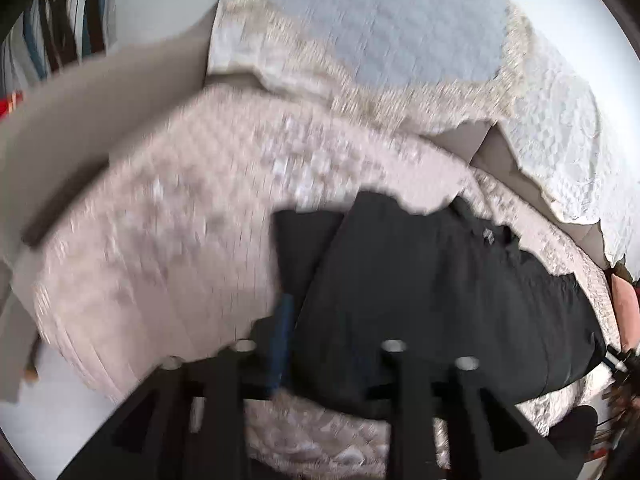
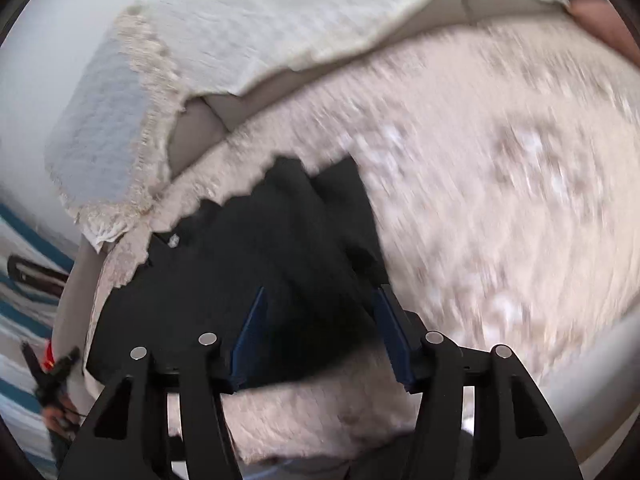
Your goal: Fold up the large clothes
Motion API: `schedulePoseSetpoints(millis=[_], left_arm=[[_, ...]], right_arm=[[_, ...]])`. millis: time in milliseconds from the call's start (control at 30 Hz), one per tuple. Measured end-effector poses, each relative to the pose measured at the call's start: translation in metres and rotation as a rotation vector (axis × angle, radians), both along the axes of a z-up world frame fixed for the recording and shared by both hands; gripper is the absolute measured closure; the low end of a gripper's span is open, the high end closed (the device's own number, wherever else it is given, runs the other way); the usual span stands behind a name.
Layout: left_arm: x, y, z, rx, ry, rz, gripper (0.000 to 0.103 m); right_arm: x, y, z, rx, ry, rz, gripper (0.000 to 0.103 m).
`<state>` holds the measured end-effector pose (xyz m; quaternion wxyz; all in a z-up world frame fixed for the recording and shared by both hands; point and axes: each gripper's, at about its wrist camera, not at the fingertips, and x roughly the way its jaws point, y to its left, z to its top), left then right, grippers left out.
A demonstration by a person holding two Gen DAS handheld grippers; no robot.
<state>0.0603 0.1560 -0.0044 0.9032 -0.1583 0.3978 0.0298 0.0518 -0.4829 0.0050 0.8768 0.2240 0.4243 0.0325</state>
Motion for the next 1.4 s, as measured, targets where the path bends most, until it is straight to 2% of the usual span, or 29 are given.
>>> schedulePoseSetpoints(millis=[67,167,267,333,467,533,567,600,633,667,767,833,900,967,1067,1267,1400], left_arm=[[0.016,-0.005,0.012,0.003,-0.037,-0.021,0.039],[0.060,-0.016,0.003,-0.021,-0.003,-0.088,0.038],[0.115,-0.029,-0.024,-0.017,0.121,-0.100,0.038],[0.137,-0.035,-0.038,-0.009,0.169,-0.109,0.038],[0.158,-0.040,-0.061,0.000,0.239,-0.110,0.039],[0.154,-0.042,-0.060,0.016,0.220,-0.119,0.056],[0.152,-0.043,-0.058,0.023,0.212,-0.121,0.074],[0.149,-0.043,-0.054,0.037,0.194,-0.124,0.092],[0.146,-0.043,-0.048,0.034,0.162,-0.134,0.095],[0.142,-0.042,-0.040,0.034,0.125,-0.130,0.098],[0.133,-0.039,-0.010,0.043,-0.014,-0.111,0.099],[0.140,-0.037,-0.003,0.062,-0.060,-0.081,0.099],[0.153,-0.036,-0.014,0.087,-0.051,-0.055,0.099],[0.168,-0.037,-0.037,0.114,-0.006,-0.035,0.099],[0.179,-0.035,-0.068,0.127,0.052,-0.003,0.099],[0.177,-0.024,-0.076,0.071,0.049,0.029,0.097],[0.183,-0.031,-0.079,0.102,0.087,0.021,0.093]], right_arm=[[0.022,0.009,0.007,-0.051,-0.018,0.041,0.046],[0.074,0.023,-0.001,-0.096,0.018,0.095,0.046],[0.117,0.034,-0.015,-0.136,0.070,0.143,0.046],[0.145,0.040,-0.029,-0.178,0.120,0.170,0.046],[0.167,0.041,-0.054,-0.192,0.223,0.191,0.046],[0.163,0.039,-0.048,-0.166,0.171,0.188,0.083],[0.162,0.039,-0.043,-0.152,0.149,0.187,0.092],[0.160,0.039,-0.038,-0.142,0.115,0.184,0.095],[0.155,0.040,-0.030,-0.140,0.066,0.192,0.096],[0.153,0.042,-0.023,-0.140,0.033,0.194,0.097],[0.151,0.037,-0.004,-0.123,-0.064,0.157,0.097],[0.160,0.031,-0.008,-0.129,-0.075,0.106,0.097],[0.172,0.030,-0.024,-0.143,-0.054,0.082,0.097],[0.183,0.031,-0.046,-0.160,-0.001,0.067,0.097],[0.190,0.039,-0.067,-0.218,0.018,0.081,0.094],[0.197,0.029,-0.086,-0.175,0.014,0.065,0.088],[0.202,0.028,-0.083,-0.146,0.038,0.076,0.083]])
